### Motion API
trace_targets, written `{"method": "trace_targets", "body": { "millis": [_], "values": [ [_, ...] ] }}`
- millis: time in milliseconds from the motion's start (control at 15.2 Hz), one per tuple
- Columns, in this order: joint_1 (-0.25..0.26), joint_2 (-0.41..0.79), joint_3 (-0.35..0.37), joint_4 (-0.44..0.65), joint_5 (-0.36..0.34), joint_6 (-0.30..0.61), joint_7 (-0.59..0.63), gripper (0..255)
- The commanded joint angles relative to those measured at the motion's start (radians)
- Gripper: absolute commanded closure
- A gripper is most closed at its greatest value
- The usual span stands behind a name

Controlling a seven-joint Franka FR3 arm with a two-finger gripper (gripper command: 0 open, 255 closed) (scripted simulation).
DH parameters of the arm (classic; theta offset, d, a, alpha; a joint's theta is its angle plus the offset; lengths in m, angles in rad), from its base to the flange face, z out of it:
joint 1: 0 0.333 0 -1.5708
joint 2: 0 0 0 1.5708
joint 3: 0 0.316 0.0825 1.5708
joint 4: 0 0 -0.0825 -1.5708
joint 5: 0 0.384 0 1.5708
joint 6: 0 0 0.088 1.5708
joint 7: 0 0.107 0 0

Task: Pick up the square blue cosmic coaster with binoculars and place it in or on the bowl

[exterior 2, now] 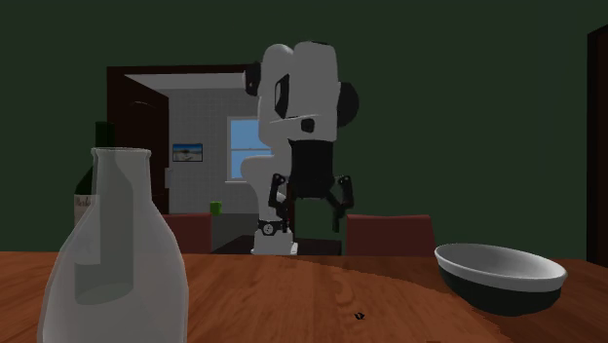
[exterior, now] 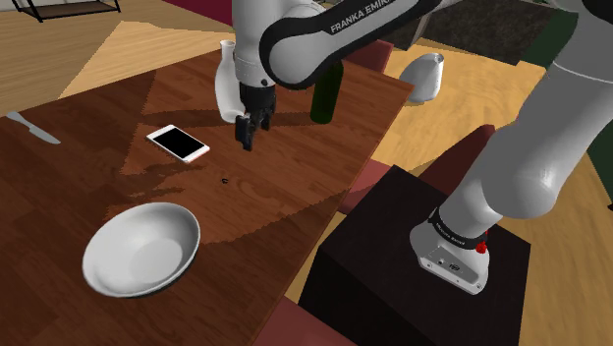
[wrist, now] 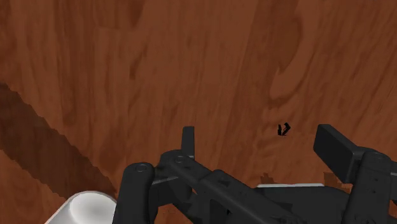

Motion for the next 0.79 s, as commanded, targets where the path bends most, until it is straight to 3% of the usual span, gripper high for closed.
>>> {"method": "trace_targets", "body": {
  "millis": [0,462,726],
  "values": [
    [0.015,0.070,0.008,0.044,-0.022,0.015,0.019,0],
    [0.094,0.330,0.013,0.249,-0.102,0.032,0.079,0],
    [0.104,0.370,0.006,0.256,-0.116,0.062,0.088,0]
  ]
}}
